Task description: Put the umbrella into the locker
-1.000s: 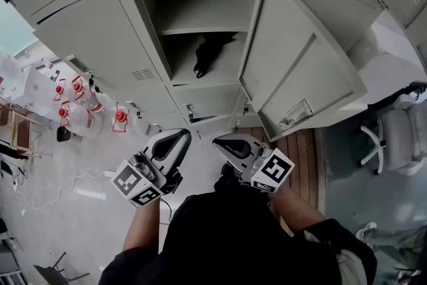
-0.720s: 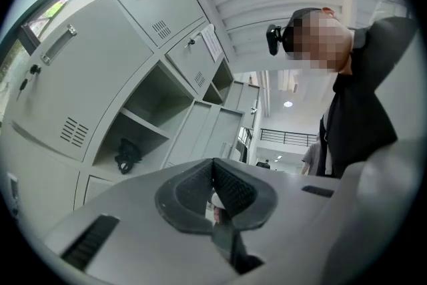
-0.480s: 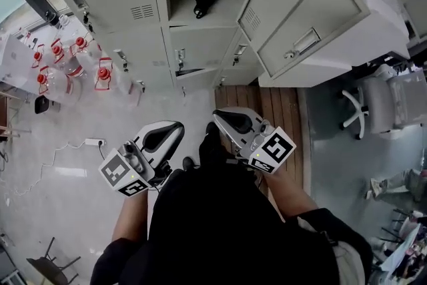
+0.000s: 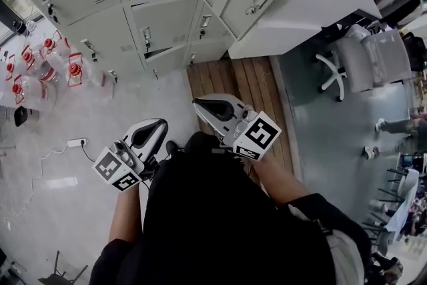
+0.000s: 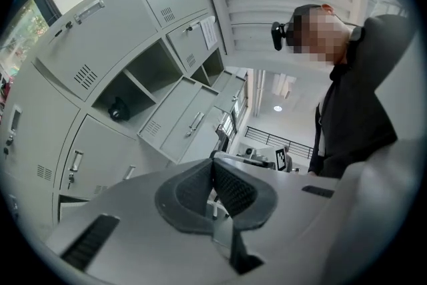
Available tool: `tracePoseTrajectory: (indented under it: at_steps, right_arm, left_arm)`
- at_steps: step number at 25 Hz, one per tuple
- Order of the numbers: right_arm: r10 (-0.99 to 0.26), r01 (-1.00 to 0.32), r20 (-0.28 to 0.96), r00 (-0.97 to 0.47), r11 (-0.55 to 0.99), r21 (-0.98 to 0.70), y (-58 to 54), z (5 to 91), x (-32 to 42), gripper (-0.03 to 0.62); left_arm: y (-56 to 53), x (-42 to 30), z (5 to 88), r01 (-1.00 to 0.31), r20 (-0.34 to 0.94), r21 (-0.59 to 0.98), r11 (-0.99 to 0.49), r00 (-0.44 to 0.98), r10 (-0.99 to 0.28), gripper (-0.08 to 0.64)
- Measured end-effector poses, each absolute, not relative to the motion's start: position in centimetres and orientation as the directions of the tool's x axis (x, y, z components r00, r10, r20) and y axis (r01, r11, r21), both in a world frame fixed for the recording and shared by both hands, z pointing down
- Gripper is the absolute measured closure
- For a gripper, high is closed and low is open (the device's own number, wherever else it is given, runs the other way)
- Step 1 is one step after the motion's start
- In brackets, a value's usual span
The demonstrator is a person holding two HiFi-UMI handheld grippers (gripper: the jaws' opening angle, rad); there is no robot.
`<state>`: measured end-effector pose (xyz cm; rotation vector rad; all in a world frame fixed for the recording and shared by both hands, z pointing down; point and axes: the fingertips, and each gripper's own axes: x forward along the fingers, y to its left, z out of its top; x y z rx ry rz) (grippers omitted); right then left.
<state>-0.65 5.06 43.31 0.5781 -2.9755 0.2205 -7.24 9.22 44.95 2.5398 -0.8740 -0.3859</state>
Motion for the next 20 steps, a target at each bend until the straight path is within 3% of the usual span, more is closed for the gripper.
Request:
tracePoseTrajectory:
  at_steps: [11, 20]
  right_arm:
    - [-0.298, -0.302, 0.046, -0.953, 0.942, -0.148, 9.4, 41.5, 2.5, 0.581]
    - [-0.287, -0.295, 0.065, -0.956, 0.934, -0.204, 13.7, 43.0, 8.8, 0.581]
  left_arm:
    - [12.3, -2.7, 46.3, -0.559, -0.066, 0.506, -0.656, 0.734, -0.676, 0.543]
    - [16.4, 3.9, 46.5, -0.587, -0.019, 0.498, -0.638, 0.728, -0.685, 0.543]
